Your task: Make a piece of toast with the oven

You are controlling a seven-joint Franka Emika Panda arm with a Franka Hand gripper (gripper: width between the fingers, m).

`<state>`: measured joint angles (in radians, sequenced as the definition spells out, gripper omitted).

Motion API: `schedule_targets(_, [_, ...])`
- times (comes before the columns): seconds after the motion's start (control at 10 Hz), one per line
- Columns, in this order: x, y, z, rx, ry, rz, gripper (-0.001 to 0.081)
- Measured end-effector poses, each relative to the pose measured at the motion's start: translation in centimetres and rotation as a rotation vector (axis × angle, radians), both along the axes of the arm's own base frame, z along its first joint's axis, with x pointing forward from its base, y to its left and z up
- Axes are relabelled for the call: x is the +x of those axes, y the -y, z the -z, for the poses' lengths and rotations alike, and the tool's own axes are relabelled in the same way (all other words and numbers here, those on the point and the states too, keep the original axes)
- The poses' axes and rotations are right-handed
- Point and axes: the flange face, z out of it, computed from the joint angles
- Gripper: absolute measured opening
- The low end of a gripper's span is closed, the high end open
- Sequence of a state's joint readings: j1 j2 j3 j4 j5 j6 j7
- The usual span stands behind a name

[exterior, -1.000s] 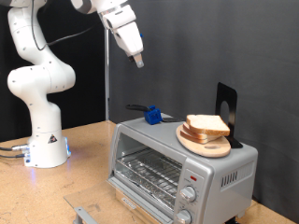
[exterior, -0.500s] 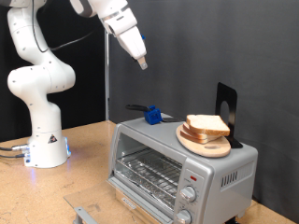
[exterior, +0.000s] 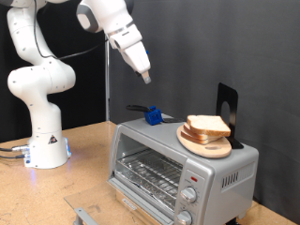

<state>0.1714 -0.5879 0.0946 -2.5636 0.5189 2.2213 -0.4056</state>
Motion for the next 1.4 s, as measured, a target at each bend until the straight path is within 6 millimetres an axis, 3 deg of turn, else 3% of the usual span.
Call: schedule_targets(1.4, [0.5, -3.7, 8.6, -0.060, -0.012, 0.002, 0.0808])
